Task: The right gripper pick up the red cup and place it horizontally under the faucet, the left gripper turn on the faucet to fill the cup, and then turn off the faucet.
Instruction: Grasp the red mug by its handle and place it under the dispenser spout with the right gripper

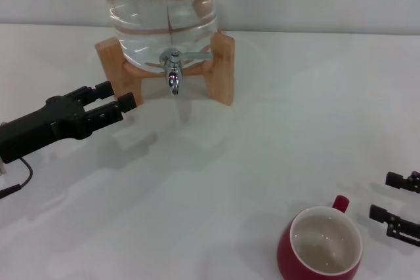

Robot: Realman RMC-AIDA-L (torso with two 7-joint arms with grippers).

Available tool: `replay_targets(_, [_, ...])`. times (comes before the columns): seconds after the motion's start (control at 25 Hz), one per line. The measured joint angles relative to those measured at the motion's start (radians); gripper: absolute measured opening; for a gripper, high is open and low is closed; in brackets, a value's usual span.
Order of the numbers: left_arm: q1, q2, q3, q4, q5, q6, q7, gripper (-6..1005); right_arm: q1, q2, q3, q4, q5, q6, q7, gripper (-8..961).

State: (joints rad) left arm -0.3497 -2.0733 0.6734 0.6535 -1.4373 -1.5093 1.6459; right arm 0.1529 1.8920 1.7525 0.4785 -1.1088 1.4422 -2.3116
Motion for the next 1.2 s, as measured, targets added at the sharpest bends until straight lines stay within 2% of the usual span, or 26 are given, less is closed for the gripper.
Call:
replay_targets(0.28, [0.003, 0.001, 0.000, 0.000, 0.002, 0.003, 0.000, 791, 0.034, 0.027, 0.000, -0.014, -0.019, -0.038, -0.004, 676])
replay_targets(0.48, [0.003, 0.001, 0.000, 0.000, 0.002, 0.001, 0.000, 791, 0.052, 0.037, 0.000, -0.028, -0.031, -0.058, -0.018, 672])
replay_targets(0.92, [0.002, 0.001, 0.000, 0.000, 0.002, 0.000, -0.003, 790, 0.047, 0.033, 0.001, -0.039, -0.039, -0.061, -0.044, 664])
replay_targets(1.2, [0.000, 0.001, 0.000, 0.000, 0.002, 0.000, -0.003, 789, 0.055, 0.043, -0.001, -0.039, -0.049, -0.062, -0.064, 659])
